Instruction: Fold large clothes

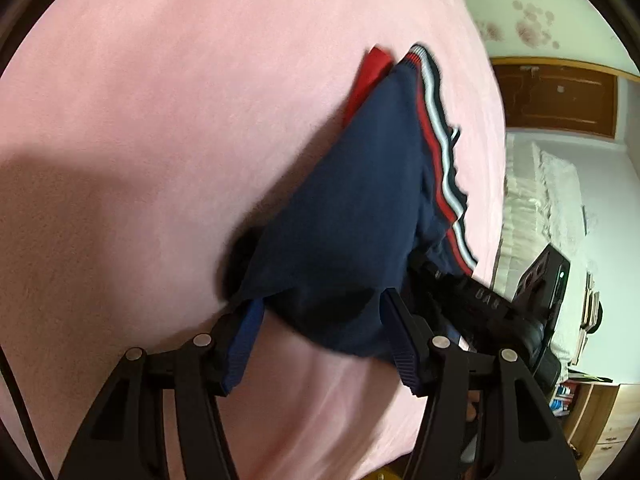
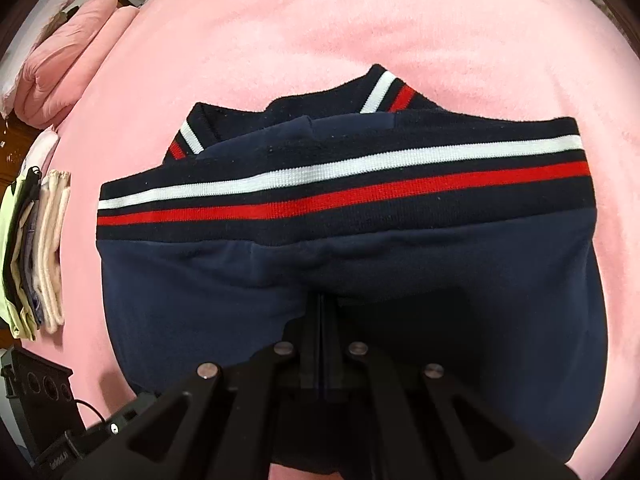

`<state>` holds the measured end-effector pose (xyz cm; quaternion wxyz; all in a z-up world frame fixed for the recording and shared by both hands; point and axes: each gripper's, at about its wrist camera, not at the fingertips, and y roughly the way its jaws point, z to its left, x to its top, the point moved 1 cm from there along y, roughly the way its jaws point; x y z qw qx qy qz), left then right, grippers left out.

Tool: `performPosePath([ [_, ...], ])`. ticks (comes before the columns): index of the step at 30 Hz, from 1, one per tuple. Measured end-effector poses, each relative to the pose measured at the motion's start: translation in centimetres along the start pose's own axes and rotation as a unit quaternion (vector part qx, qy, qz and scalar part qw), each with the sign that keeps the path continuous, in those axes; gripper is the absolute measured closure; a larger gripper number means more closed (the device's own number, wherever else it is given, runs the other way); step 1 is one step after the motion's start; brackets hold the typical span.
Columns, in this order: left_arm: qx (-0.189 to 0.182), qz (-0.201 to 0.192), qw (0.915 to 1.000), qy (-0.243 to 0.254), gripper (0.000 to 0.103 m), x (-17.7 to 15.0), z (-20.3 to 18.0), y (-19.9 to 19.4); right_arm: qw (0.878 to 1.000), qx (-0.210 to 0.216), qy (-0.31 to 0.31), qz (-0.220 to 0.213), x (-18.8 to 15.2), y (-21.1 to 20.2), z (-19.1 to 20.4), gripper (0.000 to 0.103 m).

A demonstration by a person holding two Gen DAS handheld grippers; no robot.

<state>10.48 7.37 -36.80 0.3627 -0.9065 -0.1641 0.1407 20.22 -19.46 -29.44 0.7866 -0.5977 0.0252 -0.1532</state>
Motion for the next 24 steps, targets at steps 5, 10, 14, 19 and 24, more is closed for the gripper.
performPosePath([
  [5, 0.008, 0.018, 0.9997, -0.011, 0.044, -0.5, 1.1, -0.8, 0.999, 0.012, 0.030, -0.010, -0.3, -0.2, -1.0, 0.103],
  [10, -0.011, -0.008, 0.9990, 0.044, 0.027, 1.0, -0.5, -0.2, 0.999, 0.007, 0.039, -0.011, -0.6, -0.4, -1.7, 0.103],
  [14, -0.019, -0.023, 0.9979, 0.057, 0.027, 2.3, -1.9, 0.8, 0.999, -0.001, 0.039, -0.014, -0.5, -0.5, -2.0, 0.103],
  [19, -0.044, -0.038, 0.9983, 0.010, 0.056, 3.4, -1.2, 0.8, 0.999, -0.023, 0.031, -0.027, -0.5, 0.1, 0.6, 0.103],
  [24, -0.060, -0.030, 0.9977, 0.012, 0.070, 3.8, -0.6, 0.8, 0.998, -0.023, 0.034, -0.039, -0.8, 0.1, 0.4, 0.103],
])
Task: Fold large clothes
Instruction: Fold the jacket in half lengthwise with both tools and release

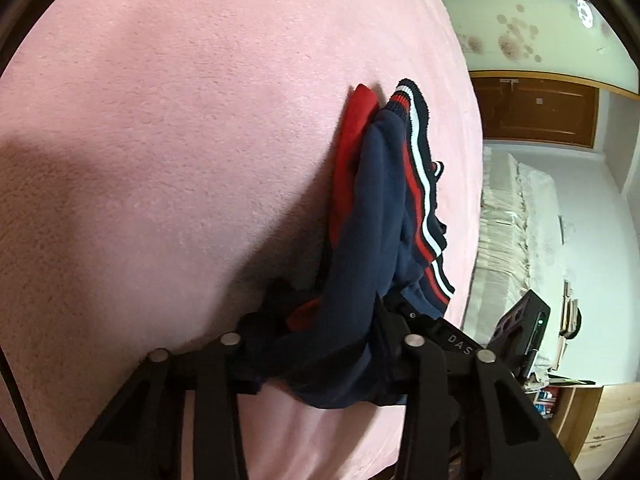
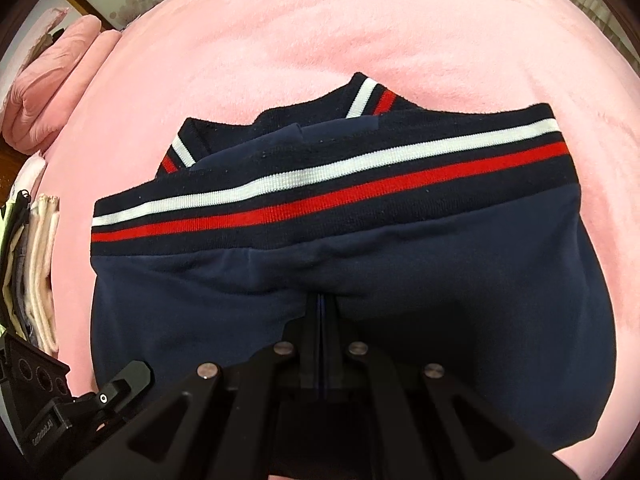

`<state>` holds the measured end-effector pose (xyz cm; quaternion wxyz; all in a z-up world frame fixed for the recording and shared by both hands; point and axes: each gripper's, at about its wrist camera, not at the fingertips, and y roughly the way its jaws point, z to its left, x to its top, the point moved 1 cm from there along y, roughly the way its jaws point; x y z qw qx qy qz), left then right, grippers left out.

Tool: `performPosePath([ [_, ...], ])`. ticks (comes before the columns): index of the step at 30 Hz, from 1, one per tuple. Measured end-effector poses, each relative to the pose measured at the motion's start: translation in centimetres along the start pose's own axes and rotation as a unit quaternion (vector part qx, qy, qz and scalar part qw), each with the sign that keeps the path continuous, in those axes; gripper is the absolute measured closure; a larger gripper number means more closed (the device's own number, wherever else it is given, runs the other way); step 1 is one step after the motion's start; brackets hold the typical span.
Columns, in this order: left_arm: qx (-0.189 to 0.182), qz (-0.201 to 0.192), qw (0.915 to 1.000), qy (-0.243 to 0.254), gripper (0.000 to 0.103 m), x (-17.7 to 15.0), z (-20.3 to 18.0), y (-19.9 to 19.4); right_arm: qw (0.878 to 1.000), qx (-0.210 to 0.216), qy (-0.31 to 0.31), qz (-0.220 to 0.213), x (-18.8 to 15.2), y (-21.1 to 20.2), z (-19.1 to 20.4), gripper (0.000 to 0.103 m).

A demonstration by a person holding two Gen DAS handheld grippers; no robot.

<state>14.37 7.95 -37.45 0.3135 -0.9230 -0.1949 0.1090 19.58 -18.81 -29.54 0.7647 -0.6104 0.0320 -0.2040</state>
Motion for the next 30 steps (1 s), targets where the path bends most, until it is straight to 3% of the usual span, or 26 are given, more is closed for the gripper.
performPosePath([
  [4, 0.015, -0.020, 0.9996, 0.009, 0.077, -0.5, -1.0, -0.2, 1.000, 0.008, -0.006, -0.008, -1.2, 0.2, 2.4, 0.103],
  [6, 0.023, -0.039, 0.9989, 0.010, 0.078, -1.1, -2.3, -0.2, 1.000, 0.015, -0.007, -0.007, -1.7, -0.1, 2.0, 0.103],
  [8, 0.009, -0.055, 0.9982, 0.022, 0.079, -1.9, -3.7, -0.8, 1.000, 0.026, -0.008, -0.006, -1.8, -0.1, 1.8, 0.103],
  [10, 0.022, -0.063, 0.9967, 0.045, 0.081, -2.3, -5.1, -0.8, 0.999, 0.040, -0.010, -0.006, -2.0, -0.1, 1.5, 0.103],
  [19, 0.084, -0.111, 0.9780, 0.155, 0.082, -6.9, -13.3, -0.4, 0.992, 0.115, -0.040, 0.020, -1.0, 0.1, -0.6, 0.103],
  [24, 0.101, -0.120, 0.9757, 0.153, 0.082, -10.2, -17.1, 1.4, 0.977, 0.194, -0.046, 0.072, 0.3, 0.9, -3.1, 0.103],
  [27, 0.125, -0.118, 0.9674, 0.186, 0.082, -11.8, -19.3, 3.0, 0.971, 0.211, -0.036, 0.104, 1.4, 0.7, -5.4, 0.103],
  [30, 0.149, -0.107, 0.9603, 0.210, 0.082, -13.1, -21.2, 4.9, 0.977, 0.197, -0.017, 0.085, 2.4, -1.6, -8.4, 0.103],
])
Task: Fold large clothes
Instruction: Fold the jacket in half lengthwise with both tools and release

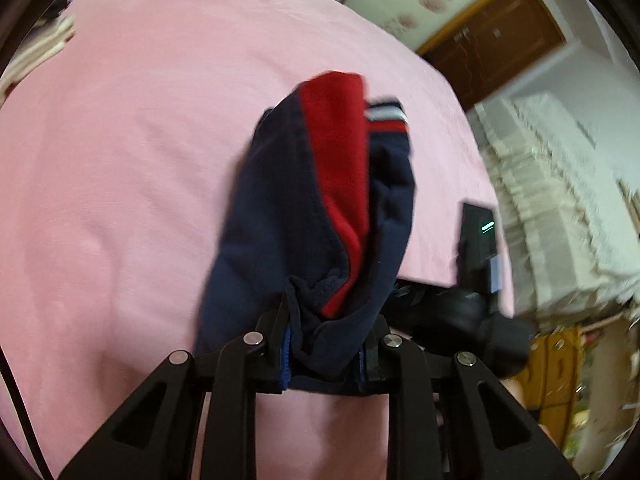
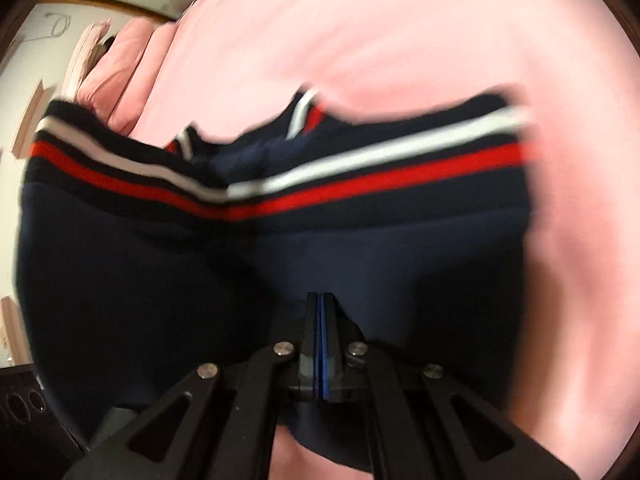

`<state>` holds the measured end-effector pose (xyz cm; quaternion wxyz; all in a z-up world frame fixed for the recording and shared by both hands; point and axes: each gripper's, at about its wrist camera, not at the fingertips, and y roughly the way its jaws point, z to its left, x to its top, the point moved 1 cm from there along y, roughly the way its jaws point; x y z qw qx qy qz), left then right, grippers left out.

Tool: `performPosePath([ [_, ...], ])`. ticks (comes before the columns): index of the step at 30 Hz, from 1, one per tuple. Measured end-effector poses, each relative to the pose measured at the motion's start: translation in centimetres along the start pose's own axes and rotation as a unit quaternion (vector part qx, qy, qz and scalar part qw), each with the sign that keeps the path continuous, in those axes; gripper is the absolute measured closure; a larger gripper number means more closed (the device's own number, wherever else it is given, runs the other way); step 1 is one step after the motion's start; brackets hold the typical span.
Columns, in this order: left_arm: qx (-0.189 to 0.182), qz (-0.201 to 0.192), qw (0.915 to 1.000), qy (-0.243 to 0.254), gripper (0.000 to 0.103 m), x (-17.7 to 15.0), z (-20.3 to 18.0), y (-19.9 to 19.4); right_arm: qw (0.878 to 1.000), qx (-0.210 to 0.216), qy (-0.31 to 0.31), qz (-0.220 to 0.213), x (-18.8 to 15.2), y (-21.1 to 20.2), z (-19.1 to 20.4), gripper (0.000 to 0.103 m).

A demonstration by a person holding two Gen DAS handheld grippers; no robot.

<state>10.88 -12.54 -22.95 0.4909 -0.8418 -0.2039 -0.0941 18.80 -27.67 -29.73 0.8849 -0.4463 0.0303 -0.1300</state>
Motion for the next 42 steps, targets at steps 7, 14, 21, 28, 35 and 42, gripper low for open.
performPosePath([
  [7, 0.049, 0.033, 0.9968, 0.055, 0.080, -1.5, -4.3, 3.5, 0.997, -0.020, 0.025, -0.075, 1.3, -6.8, -4.0, 0.103],
  [14, 0.029, 0.079, 0.9941, 0.069, 0.050, -2.8, -5.4, 4.9, 0.992, 0.016, 0.038, -0.122, 1.9, -8.9, -2.8, 0.098],
  [21, 0.059, 0.117, 0.9871, 0.092, 0.020, -4.1, -4.4, 2.4, 0.997, 0.054, 0.020, -0.059, 2.2, -5.2, -0.6, 0.067],
  [28, 0.115, 0.100, 0.9856, 0.073, 0.016, -3.2, -0.2, -1.3, 0.995, 0.075, 0.019, -0.056, 2.1, -2.7, 0.5, 0.086],
  [35, 0.130, 0.060, 0.9891, 0.032, 0.016, 0.0, 1.6, -3.5, 0.994, 0.084, -0.008, -0.076, 1.6, -6.0, 0.5, 0.099],
  [42, 0.119, 0.046, 0.9912, 0.032, 0.016, 1.7, 2.1, -3.8, 0.996, -0.011, 0.005, -0.083, 0.5, -6.2, -3.8, 0.099],
])
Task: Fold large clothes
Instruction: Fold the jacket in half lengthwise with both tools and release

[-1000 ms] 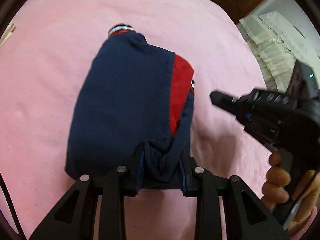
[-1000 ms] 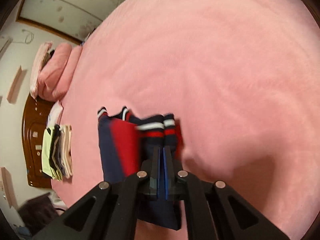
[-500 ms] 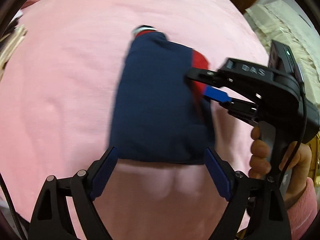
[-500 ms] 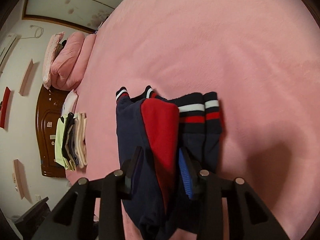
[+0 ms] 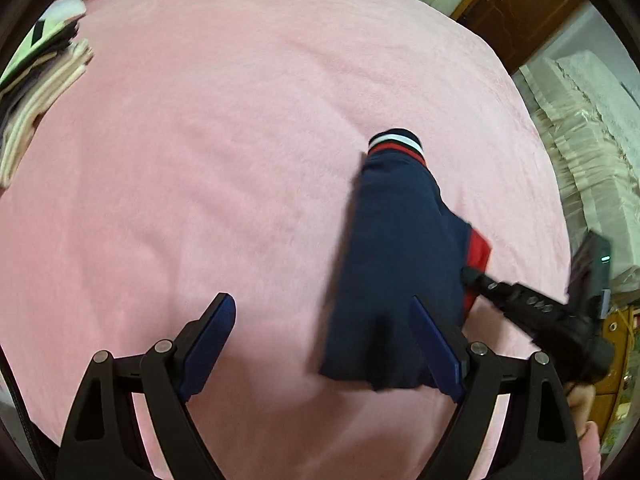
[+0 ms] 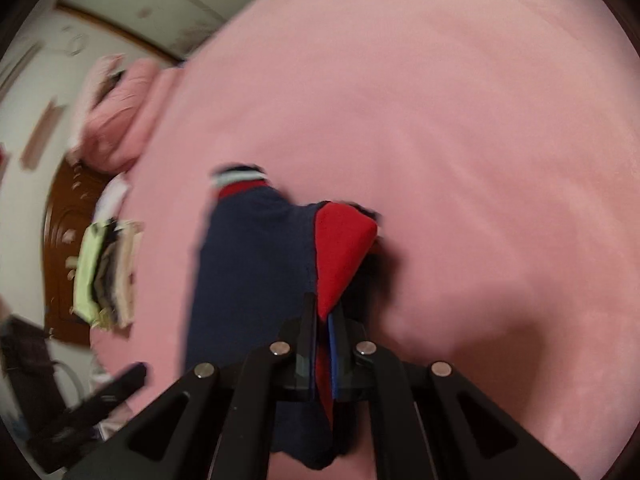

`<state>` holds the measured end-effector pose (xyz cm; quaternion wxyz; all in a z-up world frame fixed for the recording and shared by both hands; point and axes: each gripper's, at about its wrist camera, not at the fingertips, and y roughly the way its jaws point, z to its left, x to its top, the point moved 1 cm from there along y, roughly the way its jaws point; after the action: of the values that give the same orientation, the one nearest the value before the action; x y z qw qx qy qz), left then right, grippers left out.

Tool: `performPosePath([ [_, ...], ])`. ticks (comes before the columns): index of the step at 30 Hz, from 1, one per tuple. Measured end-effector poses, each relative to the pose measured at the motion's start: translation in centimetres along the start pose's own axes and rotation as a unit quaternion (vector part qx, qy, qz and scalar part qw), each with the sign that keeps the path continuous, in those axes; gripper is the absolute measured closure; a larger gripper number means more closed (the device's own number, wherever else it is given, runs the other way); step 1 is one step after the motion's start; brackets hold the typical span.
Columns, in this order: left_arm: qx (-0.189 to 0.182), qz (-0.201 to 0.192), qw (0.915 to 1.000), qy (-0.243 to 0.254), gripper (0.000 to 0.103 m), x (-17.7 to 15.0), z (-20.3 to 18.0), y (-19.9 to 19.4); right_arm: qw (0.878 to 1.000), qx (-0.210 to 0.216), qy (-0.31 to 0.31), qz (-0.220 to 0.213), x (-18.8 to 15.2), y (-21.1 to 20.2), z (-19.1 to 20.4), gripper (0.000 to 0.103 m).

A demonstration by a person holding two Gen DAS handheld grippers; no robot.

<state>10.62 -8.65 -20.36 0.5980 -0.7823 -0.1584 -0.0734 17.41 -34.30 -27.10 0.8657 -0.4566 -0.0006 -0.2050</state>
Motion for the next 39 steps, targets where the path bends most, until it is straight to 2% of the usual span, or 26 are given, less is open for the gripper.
performPosePath([
  [1, 0.010, 0.001, 0.9999, 0.009, 0.016, 0.1, -0.1, 0.3, 1.000, 0.010, 0.018, 0.004, -0.2, 1.0, -0.8, 0.099],
  [3, 0.024, 0.008, 0.9994, 0.024, 0.016, 1.1, -1.6, 1.2, 1.000, 0.011, 0.015, -0.004, -0.3, 1.6, -0.8, 0.099],
  [6, 0.029, 0.024, 0.9979, 0.052, 0.016, 2.0, -2.2, 2.5, 0.999, -0.026, -0.007, -0.023, -0.3, 2.1, 0.0, 0.098],
  [8, 0.036, 0.033, 0.9967, 0.065, 0.017, 3.0, -2.8, 3.3, 0.999, -0.038, 0.002, -0.020, -0.1, 1.9, 0.4, 0.097],
  [10, 0.041, 0.037, 0.9961, 0.068, 0.025, 4.1, -3.2, 3.5, 0.998, -0.045, 0.015, -0.028, 0.2, 0.9, 0.7, 0.093],
  [14, 0.013, 0.051, 0.9965, 0.065, 0.027, 6.4, -3.3, 3.8, 0.994, -0.064, 0.003, -0.084, 1.1, -1.4, 2.0, 0.091],
  [16, -0.016, 0.049, 0.9971, 0.057, 0.029, 7.9, -3.2, 4.1, 0.990, -0.068, -0.007, -0.124, 1.6, -2.0, 2.3, 0.091],
  [17, -0.038, 0.049, 0.9966, 0.053, 0.033, 8.5, -3.2, 4.3, 0.989, -0.059, -0.010, -0.136, 1.8, -2.0, 2.6, 0.091],
  [18, -0.063, 0.053, 0.9954, 0.049, 0.046, 9.1, -3.3, 4.6, 0.989, -0.042, -0.012, -0.138, 1.9, -1.9, 2.9, 0.091],
  [19, -0.073, 0.058, 0.9945, 0.047, 0.060, 9.6, -3.5, 5.1, 0.991, -0.003, -0.016, -0.129, 2.2, -1.3, 3.5, 0.094],
  [20, -0.079, 0.065, 0.9937, 0.045, 0.066, 10.0, -3.7, 5.8, 0.992, 0.019, -0.017, -0.121, 2.3, -0.8, 3.9, 0.095],
  [21, -0.085, 0.068, 0.9931, 0.044, 0.079, 10.2, -3.9, 6.4, 0.994, 0.041, -0.018, -0.104, 2.2, 0.2, 4.5, 0.097],
  [22, -0.094, 0.067, 0.9923, 0.044, 0.082, 10.3, -4.2, 7.1, 0.995, 0.040, -0.020, -0.089, 2.0, 0.9, 4.9, 0.101],
  [24, -0.092, 0.049, 0.9931, 0.053, 0.082, 10.5, -4.6, 7.9, 0.998, 0.010, -0.031, -0.059, 1.5, 2.7, 5.4, 0.102],
  [25, -0.080, 0.041, 0.9940, 0.062, 0.085, 10.5, -4.6, 8.3, 0.998, -0.029, -0.035, -0.051, 1.1, 3.5, 5.3, 0.103],
  [26, -0.052, 0.035, 0.9952, 0.075, 0.086, 10.7, -4.6, 8.7, 0.997, -0.054, -0.031, -0.056, 0.9, 3.6, 4.8, 0.103],
  [27, -0.033, 0.031, 0.9957, 0.081, 0.086, 10.9, -4.3, 8.8, 0.996, -0.057, -0.022, -0.063, 0.7, 3.4, 4.3, 0.103],
  [28, -0.024, 0.030, 0.9959, 0.082, 0.086, 11.0, -3.9, 8.8, 0.994, -0.077, -0.001, -0.079, 0.5, 2.8, 3.3, 0.103],
  [29, -0.021, 0.030, 0.9961, 0.080, 0.086, 11.0, -3.4, 8.3, 0.991, -0.098, 0.009, -0.086, 0.3, 2.3, 2.8, 0.103],
  [31, -0.038, 0.035, 0.9957, 0.076, 0.086, 10.7, -2.7, 7.0, 0.987, -0.119, 0.024, -0.102, 0.2, 0.6, 1.5, 0.103],
  [32, -0.055, 0.038, 0.9946, 0.079, 0.086, 10.3, -2.6, 6.1, 0.988, -0.111, 0.027, -0.108, 0.1, -0.2, 1.5, 0.103],
  [34, -0.083, 0.042, 0.9913, 0.093, 0.086, 8.9, -2.9, 4.9, 0.991, -0.063, 0.017, -0.116, -0.2, -1.3, 2.4, 0.103],
  [36, -0.094, 0.049, 0.9896, 0.098, 0.086, 7.5, -3.3, 4.5, 0.996, 0.004, -0.010, -0.092, -1.1, -1.4, 4.1, 0.103],
  [37, -0.094, 0.053, 0.9893, 0.098, 0.086, 6.8, -3.3, 4.6, 0.997, 0.026, -0.022, -0.068, -1.7, -0.8, 4.7, 0.103],
  [38, -0.080, 0.058, 0.9901, 0.100, 0.086, 6.1, -3.3, 5.0, 0.998, 0.029, -0.035, -0.047, -2.4, -0.1, 5.0, 0.103],
  [39, -0.048, 0.063, 0.9912, 0.106, 0.085, 5.5, -3.1, 5.5, 0.998, 0.003, -0.050, -0.033, -3.1, 0.6, 5.1, 0.103],
])
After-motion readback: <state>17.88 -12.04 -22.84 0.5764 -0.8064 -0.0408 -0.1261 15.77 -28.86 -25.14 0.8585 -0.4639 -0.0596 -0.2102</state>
